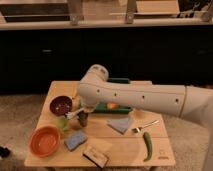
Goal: Wipe purple bowl with brush
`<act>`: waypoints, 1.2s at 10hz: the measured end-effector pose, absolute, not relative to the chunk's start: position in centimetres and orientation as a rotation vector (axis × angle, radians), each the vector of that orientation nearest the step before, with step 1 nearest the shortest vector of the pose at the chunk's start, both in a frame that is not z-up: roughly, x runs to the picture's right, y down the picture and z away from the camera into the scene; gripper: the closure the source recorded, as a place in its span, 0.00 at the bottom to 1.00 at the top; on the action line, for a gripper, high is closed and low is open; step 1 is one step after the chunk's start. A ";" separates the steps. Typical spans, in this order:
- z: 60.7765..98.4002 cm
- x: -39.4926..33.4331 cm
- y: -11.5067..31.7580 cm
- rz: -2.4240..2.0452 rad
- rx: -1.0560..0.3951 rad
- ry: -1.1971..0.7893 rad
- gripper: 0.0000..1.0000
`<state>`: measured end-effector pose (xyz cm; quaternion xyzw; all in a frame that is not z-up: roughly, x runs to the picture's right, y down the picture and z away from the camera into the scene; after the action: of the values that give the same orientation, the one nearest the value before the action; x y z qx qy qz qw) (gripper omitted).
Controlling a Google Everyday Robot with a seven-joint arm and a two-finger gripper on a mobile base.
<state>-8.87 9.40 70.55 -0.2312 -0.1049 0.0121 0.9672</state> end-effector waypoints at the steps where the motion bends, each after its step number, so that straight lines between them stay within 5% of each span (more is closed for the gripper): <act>1: 70.4 -9.0 9.0 0.020 -0.463 -0.220 1.00; 12: 73.2 -14.0 3.0 -0.100 -0.476 -0.335 1.00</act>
<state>-14.00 3.00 73.18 -0.2345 -0.1653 -0.0493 0.9567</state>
